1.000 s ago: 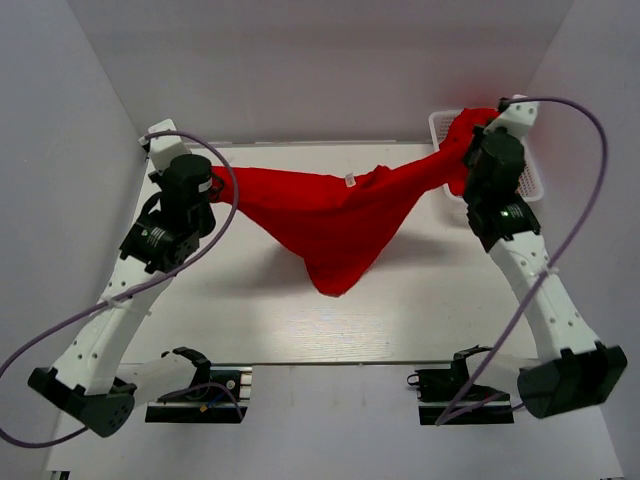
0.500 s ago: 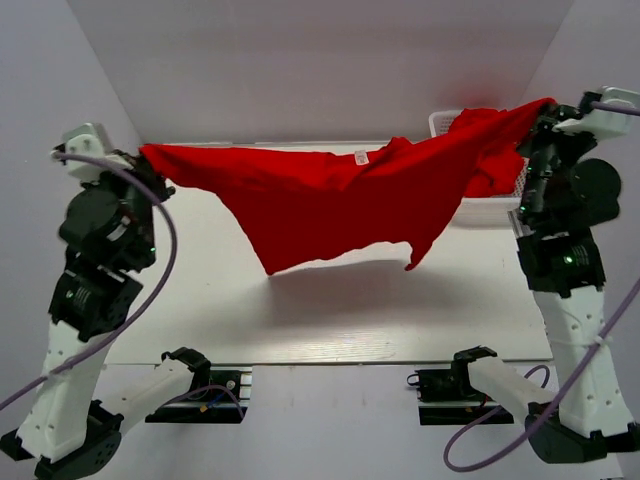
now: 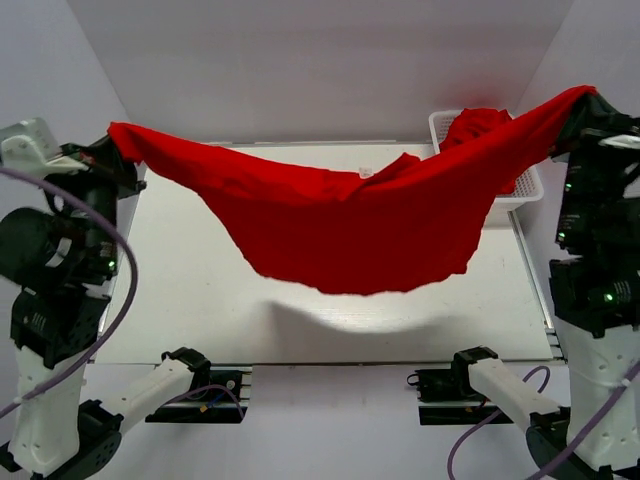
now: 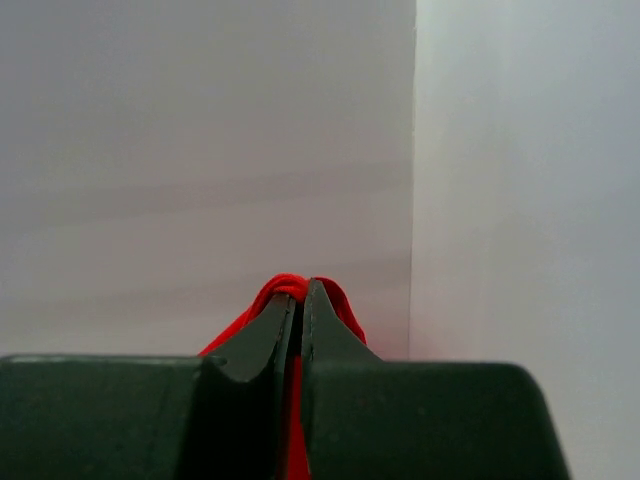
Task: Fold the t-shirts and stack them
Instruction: Flatten out the tshirt
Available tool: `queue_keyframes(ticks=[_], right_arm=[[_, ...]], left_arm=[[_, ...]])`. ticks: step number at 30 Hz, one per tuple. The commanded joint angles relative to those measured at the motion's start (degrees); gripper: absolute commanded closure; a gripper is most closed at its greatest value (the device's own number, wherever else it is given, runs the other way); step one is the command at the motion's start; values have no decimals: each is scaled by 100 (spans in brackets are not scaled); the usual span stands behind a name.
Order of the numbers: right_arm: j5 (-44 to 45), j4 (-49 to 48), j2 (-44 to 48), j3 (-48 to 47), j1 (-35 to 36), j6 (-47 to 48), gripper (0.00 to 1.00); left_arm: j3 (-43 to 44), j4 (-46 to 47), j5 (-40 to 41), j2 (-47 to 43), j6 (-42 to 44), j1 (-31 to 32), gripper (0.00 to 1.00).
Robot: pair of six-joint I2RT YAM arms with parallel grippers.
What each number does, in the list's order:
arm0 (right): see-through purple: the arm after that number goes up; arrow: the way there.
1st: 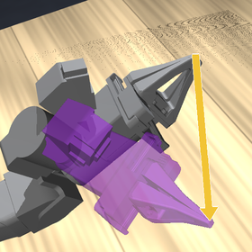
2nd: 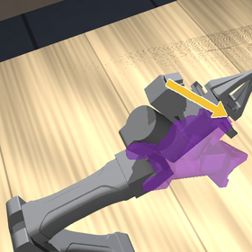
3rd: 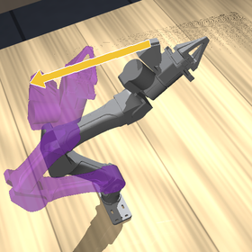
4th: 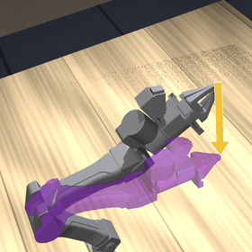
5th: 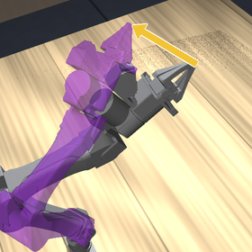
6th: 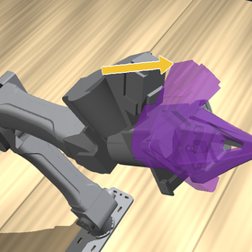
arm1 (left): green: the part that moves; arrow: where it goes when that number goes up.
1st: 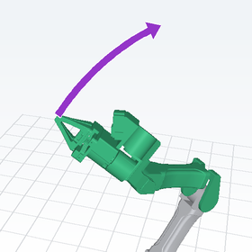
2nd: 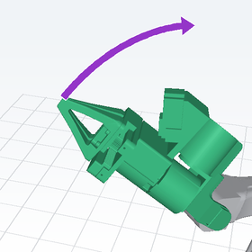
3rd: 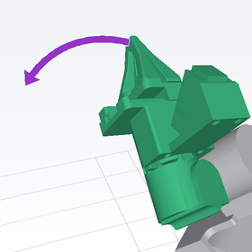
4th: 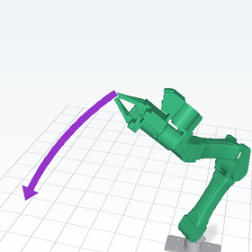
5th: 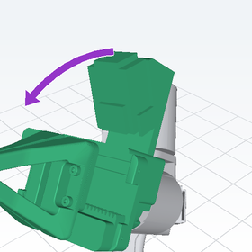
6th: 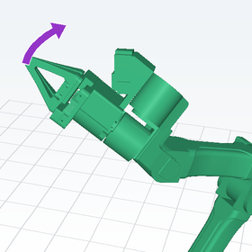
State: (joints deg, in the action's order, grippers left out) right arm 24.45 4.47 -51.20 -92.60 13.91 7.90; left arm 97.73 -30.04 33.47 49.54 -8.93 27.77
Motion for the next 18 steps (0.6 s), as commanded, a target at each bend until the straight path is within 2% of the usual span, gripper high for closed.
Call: queue_keyframes(ticks=[1, 5, 7, 8, 11, 13, 14, 15, 17, 18], right_arm=[[-54, 2, -382, 338, -11, -34, 100], [-159, -271, -803, 883, -29, -323, 100], [-63, -289, -1303, 1024, -46, -403, 100], [-28, -341, -1409, 1059, -46, -508, 100], [8, -648, -2103, 1393, -81, -746, 100], [-220, -693, -2797, 1437, -134, -1018, 100], [-299, -658, -2990, 1429, -178, -1080, 100], [-544, -614, -3636, 1307, -213, -1219, 100], [-730, -456, -4080, 1069, -266, -1256, 100], [-844, -247, -4743, 677, -318, -1317, 100]], left_arm=[[-113, 112, -78, 486, 146, -26, 100], [-526, 428, 666, 960, 146, 36, 100], [-755, 595, 922, 1355, 146, -52, 100], [-825, 596, 1281, 1505, 41, -52, 100], [-1089, 710, 1521, 2268, -100, -201, 100], [-1169, 710, 1425, 2760, -240, -429, 100], [-1091, 710, 1295, 3372, -319, -543, 100], [-994, 615, 1293, 3717, -416, -666, 100], [-531, 176, 1198, 4429, -881, -1078, 100], [-301, 9, 1075, 4798, -1022, -1229, 100]])
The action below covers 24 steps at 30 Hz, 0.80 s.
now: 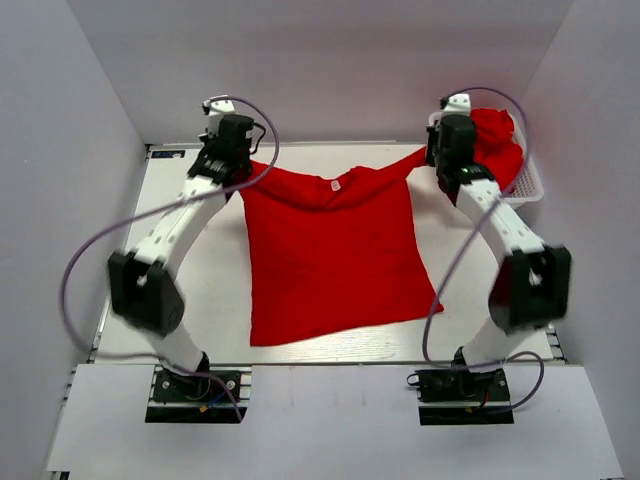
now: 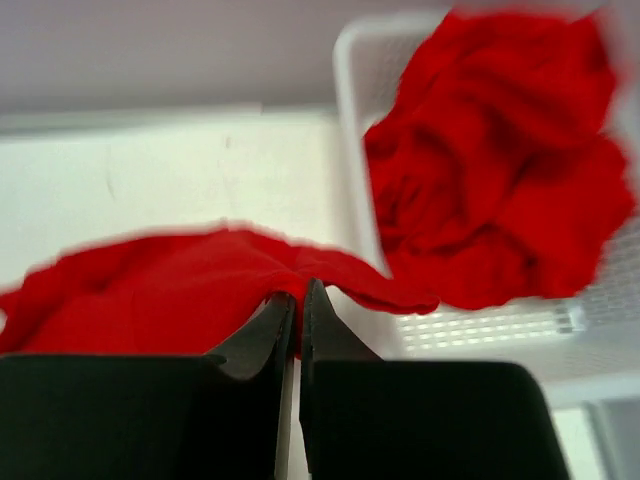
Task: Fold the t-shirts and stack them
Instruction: Flatten out the tshirt
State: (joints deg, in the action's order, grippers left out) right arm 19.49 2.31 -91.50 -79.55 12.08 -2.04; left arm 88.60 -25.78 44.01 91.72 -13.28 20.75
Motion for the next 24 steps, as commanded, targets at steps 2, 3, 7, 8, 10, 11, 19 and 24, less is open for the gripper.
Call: queue_keyframes(ticks=[2, 3, 7, 8, 10, 11, 19, 24], right_arm=[[-472, 277, -1131, -947, -161, -332, 84], [-568, 549, -1490, -1471, -179, -314, 63], [-875, 851, -2143, -2002, -144, 53, 16], [-937, 842, -2135, -2038, -144, 90, 10], [-1052, 842, -2074, -2021, -144, 169, 10], [-1217, 876, -2056, -1969, -135, 178, 10], [-2414, 973, -1660, -915, -39, -85, 10], [-2660, 1158, -1415, -36, 128, -489, 10]], left_arm=[[1348, -910, -435, 1635, -817, -904, 85], [1623, -1050, -637, 1943, -817, -993, 69], [2688, -1508, -1525, 3078, -746, -1117, 1], [2881, -1570, -1605, 3262, -746, -1170, 1], [2882, -1570, -1842, 3264, -746, -1170, 1], [2795, -1510, -1930, 3264, -746, -1170, 1], [804, -859, -3590, 2202, -896, -1029, 1], [-438, -358, -4356, 1718, -1036, -828, 1]])
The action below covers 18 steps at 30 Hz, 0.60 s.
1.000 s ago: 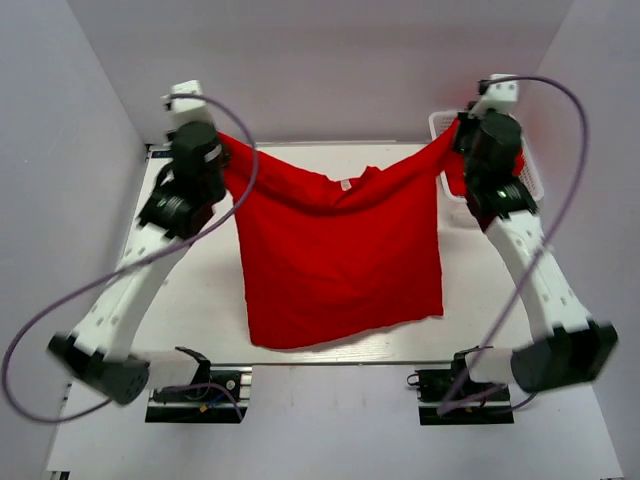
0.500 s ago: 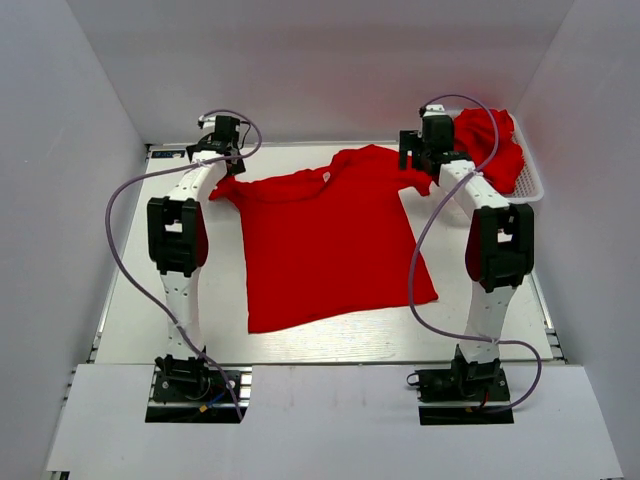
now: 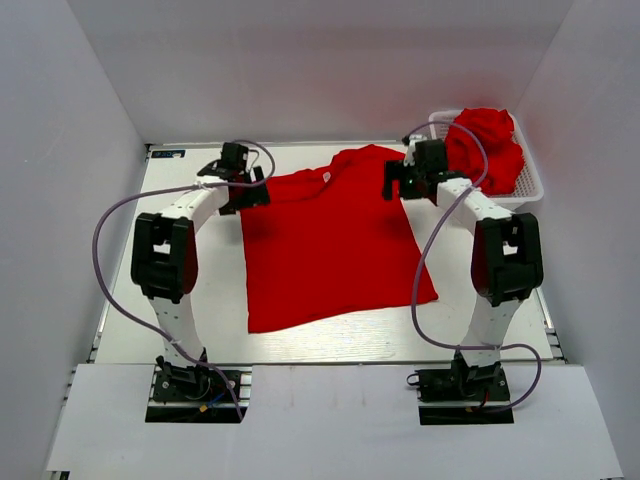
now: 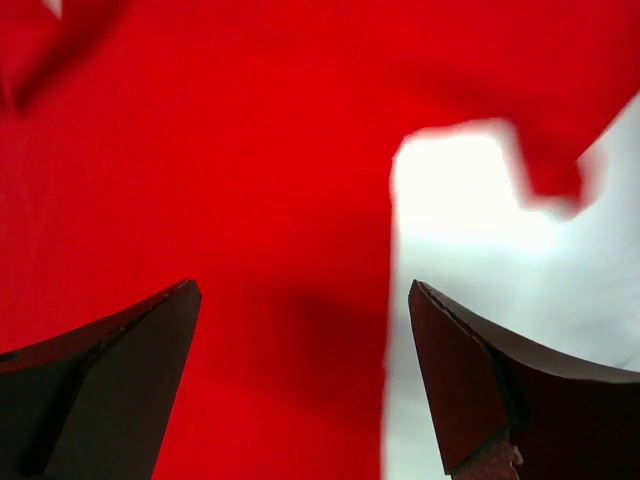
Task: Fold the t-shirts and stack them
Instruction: Flatten out the tshirt
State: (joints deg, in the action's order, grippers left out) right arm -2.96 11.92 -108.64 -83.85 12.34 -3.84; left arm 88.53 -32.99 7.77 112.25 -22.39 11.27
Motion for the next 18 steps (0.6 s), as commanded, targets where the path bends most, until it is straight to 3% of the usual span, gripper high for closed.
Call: queue_keyframes(ticks=[1, 5, 12, 18], right_arm=[[-416, 196, 360, 544, 154, -415, 10], [-425, 74, 1150, 1764, 304, -820, 10], [-196, 144, 2074, 3496, 480, -1619, 10], [-11, 109, 2023, 3745, 454, -2138, 10]], left_arm=[[-503, 303, -733, -335, -125, 208, 1], [-504, 144, -155, -142, -29, 472, 1], [-38, -23, -153, 508, 183, 666, 1], [-984, 258, -91, 299, -36, 719, 1]])
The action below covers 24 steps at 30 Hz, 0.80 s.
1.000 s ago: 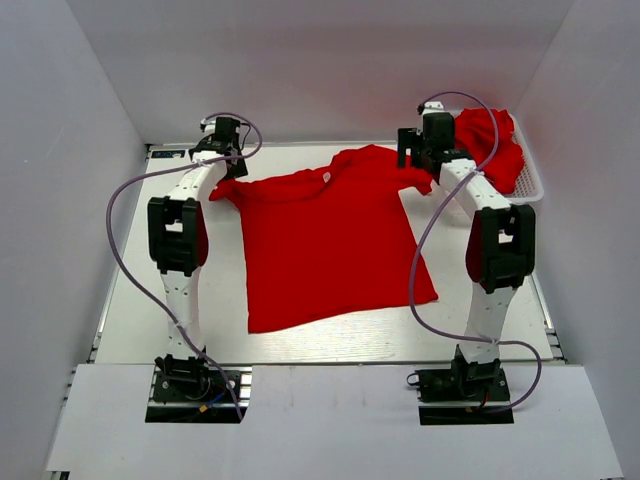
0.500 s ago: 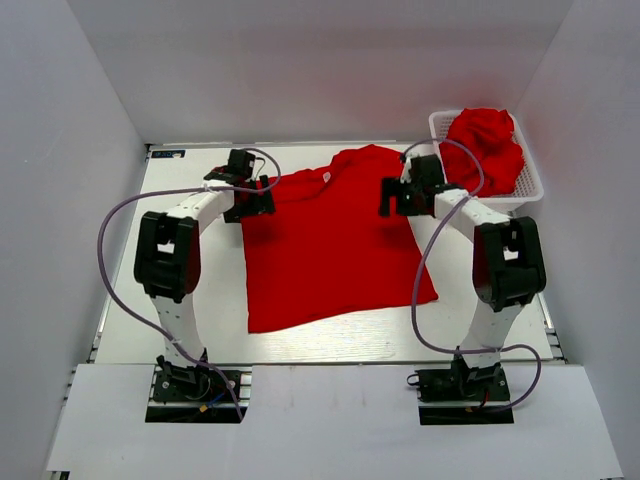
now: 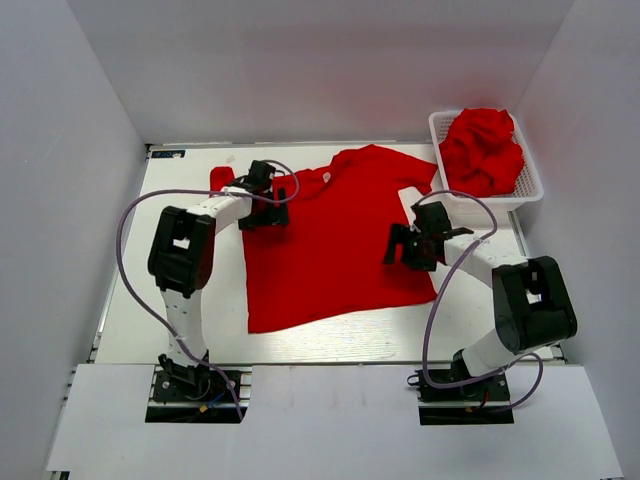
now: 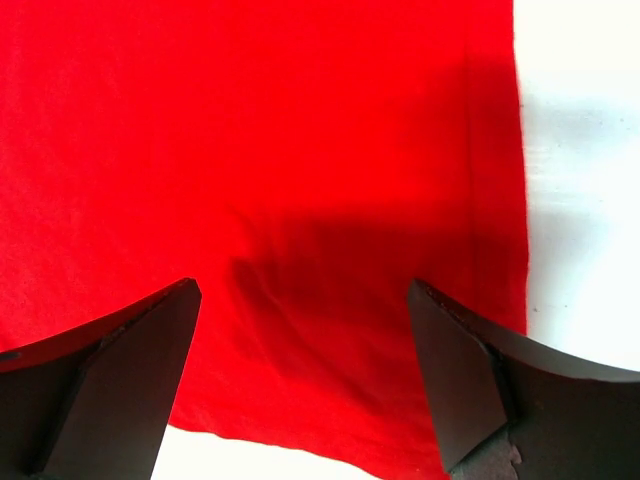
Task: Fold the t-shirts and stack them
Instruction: Flatten out the tshirt
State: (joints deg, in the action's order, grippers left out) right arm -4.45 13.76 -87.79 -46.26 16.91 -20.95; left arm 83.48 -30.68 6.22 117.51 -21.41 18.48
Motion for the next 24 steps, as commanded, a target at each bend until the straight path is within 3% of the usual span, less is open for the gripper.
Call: queue_keyframes(ticks=[1, 7, 10, 12, 16, 19, 20, 24], right_arm=[[155, -101, -185, -41, -3, -462, 10], [277, -146, -819, -472, -38, -559, 10], [348, -32, -1449, -1102, -47, -550, 10], [383, -14, -1950, -1490, -38, -489, 10], [418, 390, -2874, -2983, -56, -296, 10], [427, 777, -3674, -4301, -38, -24, 10], [358, 777, -4058, -5008, -30, 133, 10], [-47, 909, -4422, -6138, -21, 547, 10]], left_arm=[[-621, 88, 64, -229, -205, -2, 1], [-1956, 88, -182, -623, -776, 173, 1], [-2818, 211, -471, -1158, -1093, 401, 1], [-3249, -200, -533, -1379, -1469, 559, 1], [-3926, -176, -1487, -1968, -1841, 1435, 1], [-3884, -140, -1931, -2163, -1788, 2087, 1], [-3527, -462, -1766, -2163, -1570, 2507, 1], [-2426, -852, -1379, -2013, -972, 3099, 1]])
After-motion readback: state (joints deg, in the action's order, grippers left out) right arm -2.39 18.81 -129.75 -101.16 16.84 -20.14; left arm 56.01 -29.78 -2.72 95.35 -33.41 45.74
